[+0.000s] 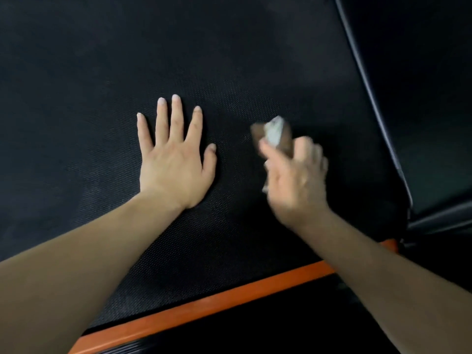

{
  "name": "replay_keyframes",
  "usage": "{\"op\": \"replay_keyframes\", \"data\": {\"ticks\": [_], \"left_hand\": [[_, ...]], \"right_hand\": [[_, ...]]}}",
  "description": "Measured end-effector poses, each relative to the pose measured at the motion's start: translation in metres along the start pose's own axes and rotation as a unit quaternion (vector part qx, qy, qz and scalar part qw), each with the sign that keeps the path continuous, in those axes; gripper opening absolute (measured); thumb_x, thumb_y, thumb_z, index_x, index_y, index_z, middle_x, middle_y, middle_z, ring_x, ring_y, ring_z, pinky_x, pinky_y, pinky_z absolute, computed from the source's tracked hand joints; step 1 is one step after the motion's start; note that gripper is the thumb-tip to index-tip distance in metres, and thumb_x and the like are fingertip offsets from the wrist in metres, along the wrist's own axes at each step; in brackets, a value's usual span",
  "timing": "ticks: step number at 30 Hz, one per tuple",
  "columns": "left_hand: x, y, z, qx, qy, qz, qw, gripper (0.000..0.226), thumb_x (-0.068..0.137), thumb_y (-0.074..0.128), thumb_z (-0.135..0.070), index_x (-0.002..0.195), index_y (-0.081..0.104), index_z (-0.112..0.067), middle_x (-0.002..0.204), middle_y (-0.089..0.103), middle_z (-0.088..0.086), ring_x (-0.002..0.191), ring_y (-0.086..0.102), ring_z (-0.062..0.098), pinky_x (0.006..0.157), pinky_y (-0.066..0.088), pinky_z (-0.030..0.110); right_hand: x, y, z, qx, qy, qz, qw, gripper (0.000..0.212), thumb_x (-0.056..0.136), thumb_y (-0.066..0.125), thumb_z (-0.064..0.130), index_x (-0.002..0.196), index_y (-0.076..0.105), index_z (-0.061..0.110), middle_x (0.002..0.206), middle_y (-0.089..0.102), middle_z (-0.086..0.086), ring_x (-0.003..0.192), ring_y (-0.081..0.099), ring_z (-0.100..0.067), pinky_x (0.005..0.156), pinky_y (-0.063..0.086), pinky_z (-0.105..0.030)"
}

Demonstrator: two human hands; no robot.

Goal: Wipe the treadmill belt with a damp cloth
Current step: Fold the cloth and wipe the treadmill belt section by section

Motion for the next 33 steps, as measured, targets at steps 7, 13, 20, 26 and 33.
{"op": "replay_keyframes", "data": {"ticks": [7, 13, 20, 26, 33], "left_hand": [[0.000, -0.001, 0.001, 0.001, 0.003, -0.003, 1.000, 0.071, 0.101, 0.020, -0.053, 0.162, 0.016, -0.016, 0.171, 0.004, 0.018, 0.158, -0.004, 0.036, 0.125, -0.005, 0.061], [-0.001, 0.000, 0.000, 0.005, -0.001, -0.006, 1.000, 0.070, 0.102, 0.022, -0.052, 0.162, 0.016, -0.016, 0.171, 0.004, 0.019, 0.158, -0.004, 0.036, 0.125, -0.005, 0.061], [-0.003, -0.003, -0.003, -0.008, -0.014, 0.000, 1.000, 0.068, 0.103, 0.024, -0.050, 0.162, 0.017, -0.015, 0.171, 0.004, 0.020, 0.158, -0.004, 0.037, 0.124, -0.005, 0.062], [-0.021, 0.005, -0.029, -0.009, -0.003, 0.002, 1.000, 0.068, 0.103, 0.023, -0.051, 0.162, 0.017, -0.019, 0.170, 0.003, 0.022, 0.157, -0.005, 0.041, 0.122, -0.006, 0.066], [-0.022, 0.007, -0.031, -0.011, -0.010, -0.001, 1.000, 0.068, 0.102, 0.022, -0.051, 0.162, 0.017, -0.017, 0.170, 0.003, 0.023, 0.157, -0.005, 0.041, 0.122, -0.005, 0.067]], "right_hand": [[-0.021, -0.005, -0.028, -0.016, -0.060, 0.026, 0.998, 0.042, 0.090, 0.049, 0.032, 0.130, 0.060, 0.036, 0.105, 0.049, -0.013, 0.092, 0.047, -0.036, 0.078, 0.038, -0.044], [-0.051, -0.004, 0.004, -0.022, -0.039, 0.032, 0.998, 0.046, 0.089, 0.050, 0.033, 0.135, 0.053, 0.034, 0.107, 0.047, -0.012, 0.092, 0.044, -0.033, 0.078, 0.038, -0.042], [-0.061, -0.014, -0.037, -0.041, -0.030, 0.044, 0.998, 0.044, 0.093, 0.053, 0.030, 0.137, 0.052, 0.036, 0.108, 0.048, -0.013, 0.094, 0.047, -0.035, 0.080, 0.039, -0.042], [-0.063, -0.018, -0.041, -0.047, 0.018, 0.049, 0.998, 0.049, 0.095, 0.051, 0.029, 0.143, 0.045, 0.030, 0.116, 0.043, -0.016, 0.100, 0.043, -0.036, 0.087, 0.039, -0.048], [-0.057, -0.036, -0.105, -0.079, 0.243, -0.007, 0.967, 0.048, 0.096, 0.055, 0.028, 0.142, 0.043, 0.031, 0.127, 0.045, -0.023, 0.112, 0.044, -0.044, 0.092, 0.038, -0.053]]}}
Point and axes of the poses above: each hand's wrist, its own x-axis towards the middle knuckle, its own y-axis out of the palm, z = x × y, the point moved 5 cm from there along x, towards the middle knuckle
